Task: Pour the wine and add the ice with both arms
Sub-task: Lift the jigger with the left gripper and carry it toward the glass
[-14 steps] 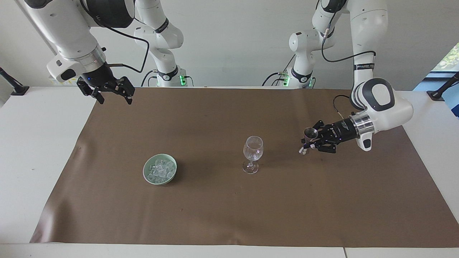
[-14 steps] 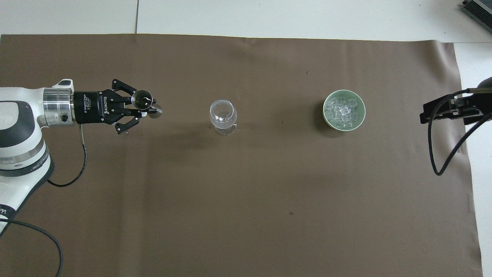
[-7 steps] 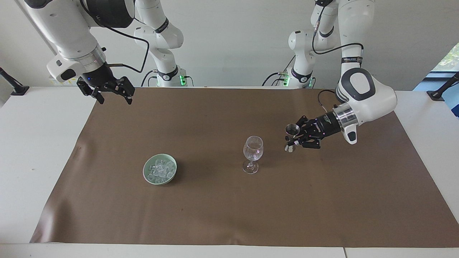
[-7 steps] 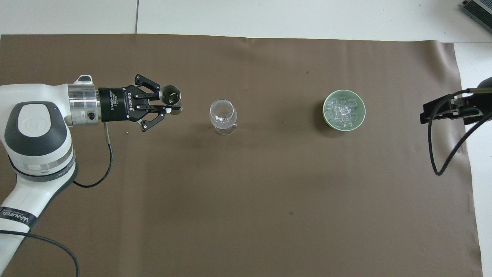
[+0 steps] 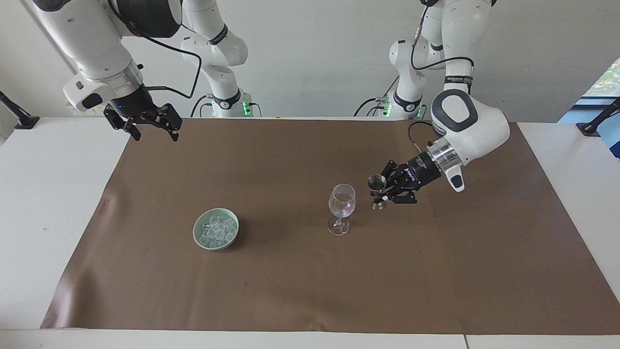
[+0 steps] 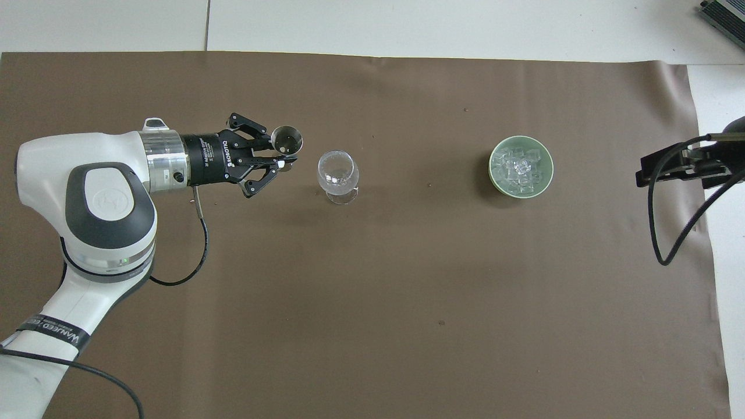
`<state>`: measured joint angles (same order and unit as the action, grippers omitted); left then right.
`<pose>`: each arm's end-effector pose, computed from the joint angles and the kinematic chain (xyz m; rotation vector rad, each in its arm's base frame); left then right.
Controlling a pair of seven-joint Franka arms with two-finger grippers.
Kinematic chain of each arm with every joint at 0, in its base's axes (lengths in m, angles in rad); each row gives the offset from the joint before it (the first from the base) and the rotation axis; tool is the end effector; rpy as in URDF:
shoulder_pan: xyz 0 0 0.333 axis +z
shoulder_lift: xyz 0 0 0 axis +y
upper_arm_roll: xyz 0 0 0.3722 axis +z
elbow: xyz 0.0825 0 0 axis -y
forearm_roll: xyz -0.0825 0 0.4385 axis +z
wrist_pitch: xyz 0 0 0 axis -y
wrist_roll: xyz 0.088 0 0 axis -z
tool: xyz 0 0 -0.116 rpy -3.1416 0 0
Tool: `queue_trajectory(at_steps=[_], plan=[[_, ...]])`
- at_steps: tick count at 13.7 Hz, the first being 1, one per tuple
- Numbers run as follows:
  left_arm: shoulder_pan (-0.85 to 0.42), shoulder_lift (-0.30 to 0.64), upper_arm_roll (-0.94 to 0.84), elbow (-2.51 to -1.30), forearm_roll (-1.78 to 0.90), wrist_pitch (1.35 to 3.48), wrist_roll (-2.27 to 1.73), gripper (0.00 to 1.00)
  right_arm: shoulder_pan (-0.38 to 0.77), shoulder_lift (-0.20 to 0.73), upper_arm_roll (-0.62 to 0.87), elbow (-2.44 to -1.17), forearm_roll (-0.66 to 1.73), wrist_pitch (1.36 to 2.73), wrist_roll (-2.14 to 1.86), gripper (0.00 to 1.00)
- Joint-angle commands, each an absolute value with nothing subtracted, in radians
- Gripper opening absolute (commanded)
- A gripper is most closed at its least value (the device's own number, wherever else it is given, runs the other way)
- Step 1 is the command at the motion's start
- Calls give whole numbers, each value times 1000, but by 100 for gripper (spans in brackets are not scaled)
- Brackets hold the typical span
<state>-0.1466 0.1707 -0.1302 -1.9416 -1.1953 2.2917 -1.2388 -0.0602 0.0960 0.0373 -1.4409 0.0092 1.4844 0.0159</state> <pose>0.6473 -0.2080 0.4493 1.4539 1.7162 -0.6792 0.6348 -0.0147 0.6725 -3.1270 0.0599 0.0819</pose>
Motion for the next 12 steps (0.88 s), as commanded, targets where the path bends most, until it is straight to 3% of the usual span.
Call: queue_trajectory(at_steps=[1,12], plan=[[-190,150,-115,-1965,-1170,2371,-1302,0,-60,81,28,-1463,29,1500,-2,100],[-256,146,-115,-1965,-1026,2471,-1298,0,-60,81,28,-1463,29,1500,-2,100]])
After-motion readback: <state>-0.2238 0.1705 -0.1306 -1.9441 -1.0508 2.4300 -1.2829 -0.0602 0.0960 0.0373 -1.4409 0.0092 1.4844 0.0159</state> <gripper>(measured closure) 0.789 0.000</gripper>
